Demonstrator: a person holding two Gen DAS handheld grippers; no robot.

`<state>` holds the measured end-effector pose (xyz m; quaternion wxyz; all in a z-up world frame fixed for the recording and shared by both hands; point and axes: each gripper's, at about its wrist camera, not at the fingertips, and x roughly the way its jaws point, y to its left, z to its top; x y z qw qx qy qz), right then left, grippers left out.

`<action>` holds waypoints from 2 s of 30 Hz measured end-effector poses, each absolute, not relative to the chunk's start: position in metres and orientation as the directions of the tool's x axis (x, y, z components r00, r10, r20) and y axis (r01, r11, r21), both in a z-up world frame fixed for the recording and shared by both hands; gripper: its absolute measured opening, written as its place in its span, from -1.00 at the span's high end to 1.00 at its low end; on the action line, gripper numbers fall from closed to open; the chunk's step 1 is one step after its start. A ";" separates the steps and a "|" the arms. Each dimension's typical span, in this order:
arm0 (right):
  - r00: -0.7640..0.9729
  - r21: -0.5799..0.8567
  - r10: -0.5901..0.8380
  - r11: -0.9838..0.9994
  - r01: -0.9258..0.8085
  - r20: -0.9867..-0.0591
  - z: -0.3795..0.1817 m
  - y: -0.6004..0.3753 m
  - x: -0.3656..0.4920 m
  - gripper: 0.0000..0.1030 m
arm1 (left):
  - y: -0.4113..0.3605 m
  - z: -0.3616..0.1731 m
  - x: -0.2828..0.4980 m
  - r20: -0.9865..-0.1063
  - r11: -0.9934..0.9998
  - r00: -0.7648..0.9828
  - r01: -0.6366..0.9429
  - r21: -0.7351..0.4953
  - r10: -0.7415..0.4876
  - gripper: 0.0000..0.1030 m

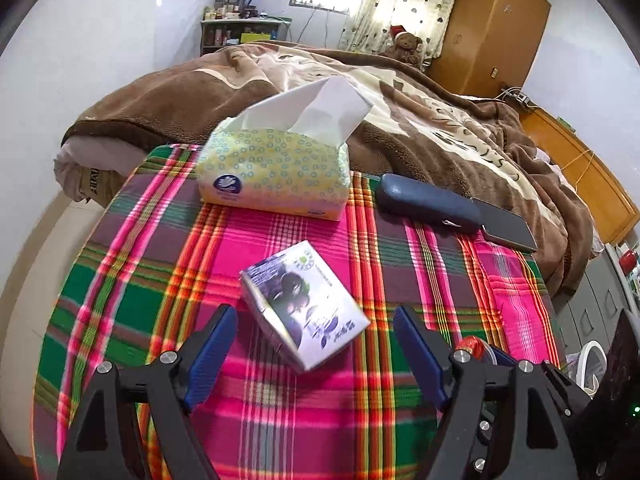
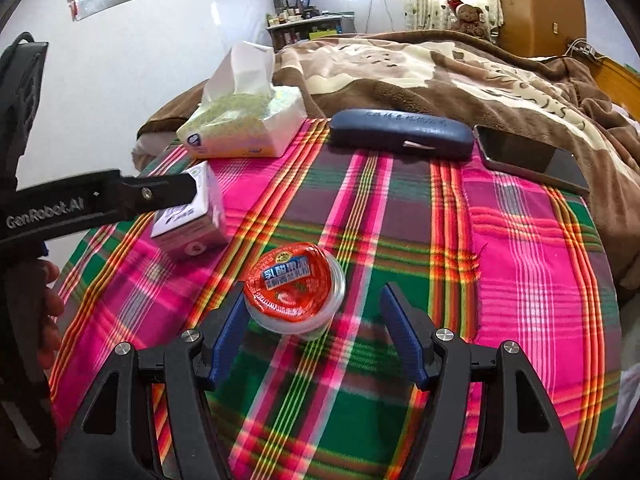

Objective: Collect trash
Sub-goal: 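Grasp the red-lidded jelly cup with the right gripper while the left grasps the purple grape carton, then carry the jelly cup and grape carton over the wastebasket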

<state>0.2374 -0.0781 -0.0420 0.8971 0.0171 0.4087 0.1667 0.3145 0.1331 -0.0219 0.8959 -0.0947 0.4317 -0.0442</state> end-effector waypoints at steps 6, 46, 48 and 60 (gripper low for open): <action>0.624 0.148 0.289 0.952 -0.269 -0.726 -0.041 -0.081 0.241 -0.30 | 0.131 -0.038 0.336 -0.796 0.977 0.586 -0.034 -0.210 -0.151 -0.55; 0.680 0.190 0.270 0.963 -0.192 -0.682 -0.027 -0.110 0.231 0.16 | 0.108 -0.035 0.305 -0.774 0.992 0.627 -0.014 -0.123 -0.087 -0.21; 0.687 0.192 0.267 0.964 -0.187 -0.675 -0.024 -0.114 0.227 0.16 | 0.105 -0.032 0.299 -0.769 0.992 0.633 -0.005 -0.128 -0.095 -0.21; 0.739 0.195 0.238 0.970 -0.147 -0.631 -0.001 -0.147 0.199 0.16 | 0.074 0.004 0.247 -0.717 0.986 0.679 0.074 -0.147 -0.157 -0.21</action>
